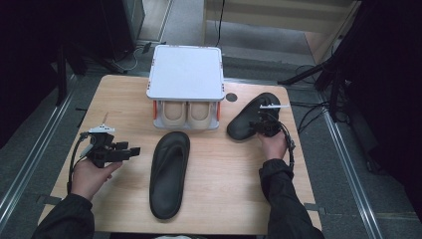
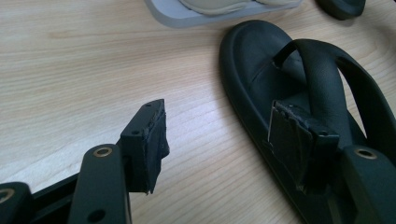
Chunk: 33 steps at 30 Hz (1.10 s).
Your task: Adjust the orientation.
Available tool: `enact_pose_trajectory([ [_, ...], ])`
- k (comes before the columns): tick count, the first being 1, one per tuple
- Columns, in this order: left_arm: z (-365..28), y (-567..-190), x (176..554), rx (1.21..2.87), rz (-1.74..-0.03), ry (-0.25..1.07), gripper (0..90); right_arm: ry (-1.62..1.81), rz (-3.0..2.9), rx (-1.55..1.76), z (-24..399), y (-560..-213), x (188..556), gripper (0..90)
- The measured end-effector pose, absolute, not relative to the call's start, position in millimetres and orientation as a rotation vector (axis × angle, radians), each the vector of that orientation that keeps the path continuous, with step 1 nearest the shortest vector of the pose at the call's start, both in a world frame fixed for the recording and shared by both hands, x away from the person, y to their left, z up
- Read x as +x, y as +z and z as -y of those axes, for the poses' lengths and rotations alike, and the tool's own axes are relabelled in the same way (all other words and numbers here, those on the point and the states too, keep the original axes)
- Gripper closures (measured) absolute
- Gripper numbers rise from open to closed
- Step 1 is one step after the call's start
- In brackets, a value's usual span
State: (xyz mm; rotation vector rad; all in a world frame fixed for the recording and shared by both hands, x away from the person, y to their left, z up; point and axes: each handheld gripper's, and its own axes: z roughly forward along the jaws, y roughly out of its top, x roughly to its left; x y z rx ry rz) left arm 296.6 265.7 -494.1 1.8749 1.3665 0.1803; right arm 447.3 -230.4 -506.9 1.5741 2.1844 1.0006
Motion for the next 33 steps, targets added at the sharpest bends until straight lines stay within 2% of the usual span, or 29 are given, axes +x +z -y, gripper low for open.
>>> enact_pose_trajectory([
  [21, -256.0, -494.1, 306.7, 1.900, -1.343, 0.174, 37.8, 1.060, -2.105, 1.610, 256.7, -494.2, 433.7, 87.9],
  [27, -254.9, -494.4, 306.7, 1.907, -1.342, 0.174, 37.8, 1.081, -2.046, 1.634, 265.2, -489.3, 431.9, 76.4],
  [33, -256.3, -495.3, 305.4, 1.909, -1.349, 0.173, 37.7, 1.083, -2.007, 1.677, 272.8, -491.1, 434.9, 71.9],
])
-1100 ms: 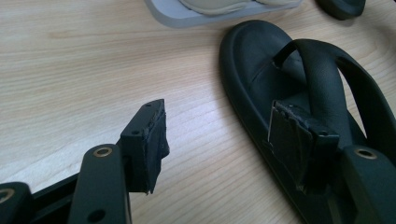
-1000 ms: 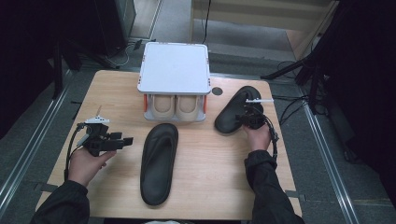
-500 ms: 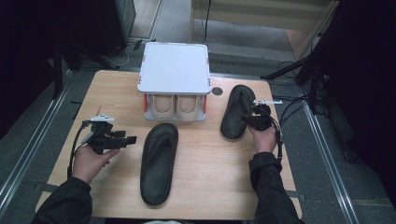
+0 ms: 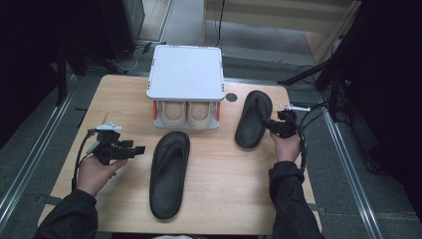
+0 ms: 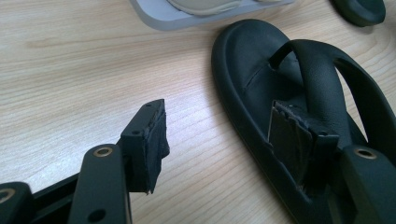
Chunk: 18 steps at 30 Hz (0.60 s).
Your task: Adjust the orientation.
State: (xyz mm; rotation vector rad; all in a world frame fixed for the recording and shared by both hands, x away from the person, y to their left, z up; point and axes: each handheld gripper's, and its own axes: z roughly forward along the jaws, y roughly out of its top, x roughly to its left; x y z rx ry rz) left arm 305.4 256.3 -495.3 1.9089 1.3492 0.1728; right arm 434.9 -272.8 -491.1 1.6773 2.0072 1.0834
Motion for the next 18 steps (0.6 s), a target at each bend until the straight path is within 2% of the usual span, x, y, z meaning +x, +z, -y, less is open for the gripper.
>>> enact_pose_trajectory([
  [12, -263.0, -496.8, 294.5, 1.895, -1.369, 0.183, 37.5, 1.060, -1.955, 1.721, 274.2, -497.2, 449.2, 56.7],
  [18, -266.3, -497.4, 288.0, 1.893, -1.380, 0.192, 37.4, 1.052, -1.938, 1.741, 272.6, -502.0, 458.3, 55.7],
])
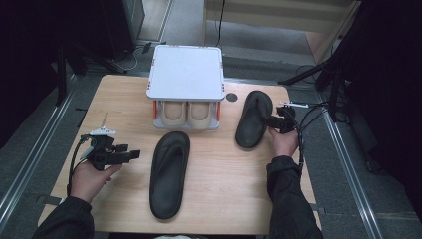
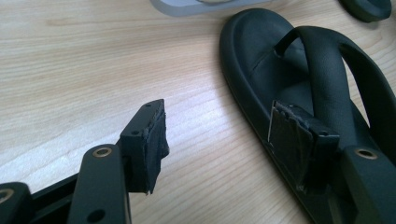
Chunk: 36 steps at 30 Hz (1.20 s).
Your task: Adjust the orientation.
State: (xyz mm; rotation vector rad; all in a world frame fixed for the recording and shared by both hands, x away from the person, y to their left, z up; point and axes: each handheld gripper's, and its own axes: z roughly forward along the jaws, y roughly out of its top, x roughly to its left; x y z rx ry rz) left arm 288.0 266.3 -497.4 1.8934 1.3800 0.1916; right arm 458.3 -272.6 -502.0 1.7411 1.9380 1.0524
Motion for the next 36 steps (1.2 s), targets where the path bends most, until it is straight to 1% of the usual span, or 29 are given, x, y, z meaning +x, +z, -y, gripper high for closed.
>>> enact_pose_trajectory([
  [9, -272.3, -498.6, 280.0, 1.878, -1.405, 0.201, 37.3, 1.026, -1.918, 1.792, 273.2, -509.0, 470.8, 54.9],
  [15, -274.7, -498.7, 276.2, 1.872, -1.417, 0.204, 37.3, 1.014, -1.913, 1.793, 271.5, -510.0, 474.5, 57.2],
  [18, -275.1, -499.0, 275.8, 1.871, -1.418, 0.208, 37.3, 1.002, -1.903, 1.787, 269.8, -508.3, 474.5, 62.8],
  [19, -275.2, -499.1, 275.8, 1.872, -1.417, 0.206, 37.3, 1.001, -1.903, 1.787, 269.3, -507.5, 474.4, 67.8],
  [24, -275.2, -498.9, 276.0, 1.876, -1.416, 0.197, 37.3, 1.027, -1.894, 1.806, 269.3, -507.4, 474.3, 72.1],
  [36, -275.1, -499.0, 275.9, 1.865, -1.419, 0.207, 37.3, 1.029, -1.899, 1.818, 268.6, -504.2, 473.6, 74.6],
])
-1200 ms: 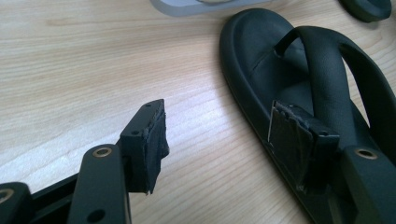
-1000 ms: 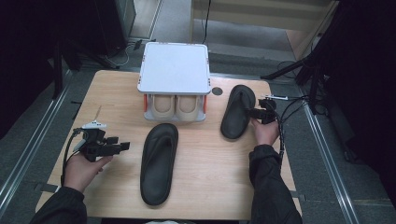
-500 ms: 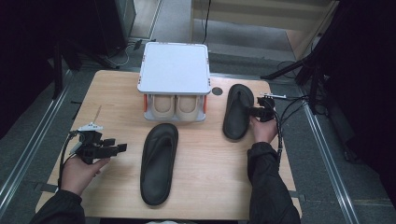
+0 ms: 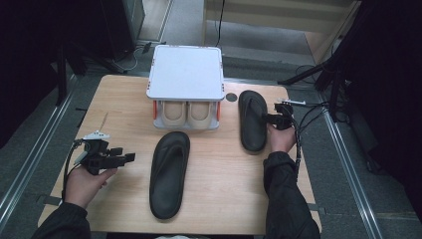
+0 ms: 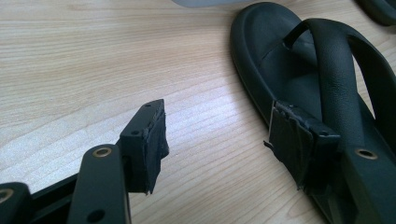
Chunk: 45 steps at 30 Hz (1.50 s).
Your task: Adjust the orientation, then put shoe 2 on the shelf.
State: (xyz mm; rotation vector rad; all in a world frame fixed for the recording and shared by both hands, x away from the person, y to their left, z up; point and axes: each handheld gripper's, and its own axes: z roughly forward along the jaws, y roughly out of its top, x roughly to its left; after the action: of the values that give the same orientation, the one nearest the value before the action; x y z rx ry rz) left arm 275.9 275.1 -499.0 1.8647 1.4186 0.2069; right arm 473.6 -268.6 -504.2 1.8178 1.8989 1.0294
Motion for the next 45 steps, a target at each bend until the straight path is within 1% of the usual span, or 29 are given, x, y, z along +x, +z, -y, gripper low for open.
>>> enact_pose_trajectory([
  [18, -270.1, -497.7, 281.5, 1.873, -1.394, 0.198, 37.3, 1.053, -1.929, 1.784, 266.6, -490.8, 460.7, 74.9],
  [45, -251.3, -495.3, 301.4, 1.913, -1.328, 0.163, 37.6, 1.076, -1.966, 1.730, 265.1, -476.0, 407.3, 74.9],
])
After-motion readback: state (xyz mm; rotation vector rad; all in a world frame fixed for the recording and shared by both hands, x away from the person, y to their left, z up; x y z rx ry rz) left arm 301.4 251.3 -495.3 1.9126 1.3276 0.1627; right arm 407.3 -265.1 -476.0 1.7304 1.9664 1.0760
